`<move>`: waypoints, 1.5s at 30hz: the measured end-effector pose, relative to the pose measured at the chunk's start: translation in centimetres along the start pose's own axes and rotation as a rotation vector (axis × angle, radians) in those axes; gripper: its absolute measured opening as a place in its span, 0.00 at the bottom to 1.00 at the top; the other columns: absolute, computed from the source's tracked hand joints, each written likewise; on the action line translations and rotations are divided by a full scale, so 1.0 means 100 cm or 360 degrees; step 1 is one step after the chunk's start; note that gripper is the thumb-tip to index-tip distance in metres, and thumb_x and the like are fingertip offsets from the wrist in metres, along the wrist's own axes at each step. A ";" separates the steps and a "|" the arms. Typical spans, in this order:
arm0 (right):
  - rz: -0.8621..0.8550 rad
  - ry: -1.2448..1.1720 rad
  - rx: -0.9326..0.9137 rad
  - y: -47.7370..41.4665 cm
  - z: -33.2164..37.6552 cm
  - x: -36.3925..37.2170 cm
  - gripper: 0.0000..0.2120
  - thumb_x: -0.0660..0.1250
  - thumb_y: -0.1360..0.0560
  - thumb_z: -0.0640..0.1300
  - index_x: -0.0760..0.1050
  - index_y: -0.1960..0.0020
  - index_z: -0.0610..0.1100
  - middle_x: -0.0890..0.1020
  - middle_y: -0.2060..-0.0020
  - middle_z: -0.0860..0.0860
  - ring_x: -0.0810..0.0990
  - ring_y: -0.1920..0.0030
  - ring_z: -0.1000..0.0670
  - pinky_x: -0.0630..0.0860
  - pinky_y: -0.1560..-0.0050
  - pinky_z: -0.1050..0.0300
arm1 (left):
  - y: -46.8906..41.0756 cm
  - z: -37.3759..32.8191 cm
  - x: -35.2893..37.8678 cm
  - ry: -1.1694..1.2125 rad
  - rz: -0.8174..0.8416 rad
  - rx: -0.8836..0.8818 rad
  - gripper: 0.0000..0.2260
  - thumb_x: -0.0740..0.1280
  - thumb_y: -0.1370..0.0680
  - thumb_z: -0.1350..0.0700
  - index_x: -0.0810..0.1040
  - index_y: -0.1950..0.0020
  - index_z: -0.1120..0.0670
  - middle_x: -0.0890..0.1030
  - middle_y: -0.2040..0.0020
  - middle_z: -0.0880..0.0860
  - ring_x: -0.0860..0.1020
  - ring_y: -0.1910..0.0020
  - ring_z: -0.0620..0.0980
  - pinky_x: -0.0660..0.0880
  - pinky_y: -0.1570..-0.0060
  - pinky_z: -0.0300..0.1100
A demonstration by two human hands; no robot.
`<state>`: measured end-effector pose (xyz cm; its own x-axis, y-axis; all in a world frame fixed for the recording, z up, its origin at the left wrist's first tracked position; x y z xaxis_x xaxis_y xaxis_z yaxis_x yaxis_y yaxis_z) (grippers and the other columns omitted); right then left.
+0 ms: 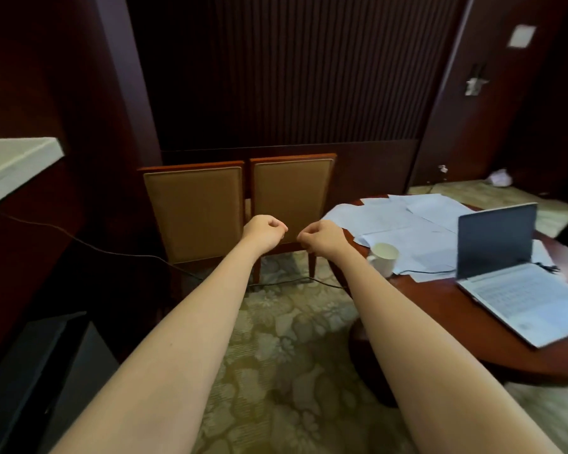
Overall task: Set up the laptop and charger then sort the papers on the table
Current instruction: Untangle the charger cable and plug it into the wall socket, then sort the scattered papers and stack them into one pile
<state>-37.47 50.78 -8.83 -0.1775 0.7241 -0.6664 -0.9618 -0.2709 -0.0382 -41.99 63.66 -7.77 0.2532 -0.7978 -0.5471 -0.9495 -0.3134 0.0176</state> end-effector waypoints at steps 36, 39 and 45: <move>-0.0257 -0.0119 0.0722 0.152 -0.404 -0.307 0.05 0.62 0.24 0.39 0.75 0.57 0.41 0.76 0.70 0.51 0.75 0.68 0.53 0.71 0.67 0.64 | 0.106 -0.189 0.479 0.0138 0.0759 0.0056 0.08 0.59 0.22 0.61 0.78 0.53 0.54 0.76 0.64 0.48 0.73 0.66 0.45 0.69 0.68 0.35; -0.0299 -0.0167 0.0762 0.149 -0.428 -0.322 0.05 0.62 0.24 0.39 0.76 0.55 0.40 0.76 0.70 0.52 0.74 0.70 0.55 0.70 0.68 0.65 | 0.097 -0.193 0.507 0.0142 0.0822 0.0022 0.08 0.59 0.23 0.63 0.77 0.53 0.54 0.77 0.63 0.48 0.73 0.67 0.44 0.69 0.66 0.36; -0.0346 -0.0170 0.0870 0.122 -0.476 -0.351 0.11 0.62 0.24 0.39 0.78 0.48 0.33 0.78 0.64 0.47 0.74 0.68 0.54 0.71 0.67 0.66 | 0.070 -0.205 0.561 0.0206 0.0905 -0.0070 0.10 0.58 0.23 0.63 0.76 0.55 0.52 0.76 0.63 0.47 0.73 0.65 0.44 0.69 0.67 0.36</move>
<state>-33.05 -8.08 -21.32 0.0428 0.7939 -0.6066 -0.9411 0.2359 0.2423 -30.58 6.15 -21.19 -0.2708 -0.9026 -0.3346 -0.9349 0.1637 0.3149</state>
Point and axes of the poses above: each hand's wrist, its own y-axis away from the middle knuckle, its own x-axis out of the palm, z = x × y, the point moved 9 cm from there along -y, towards the middle knuckle
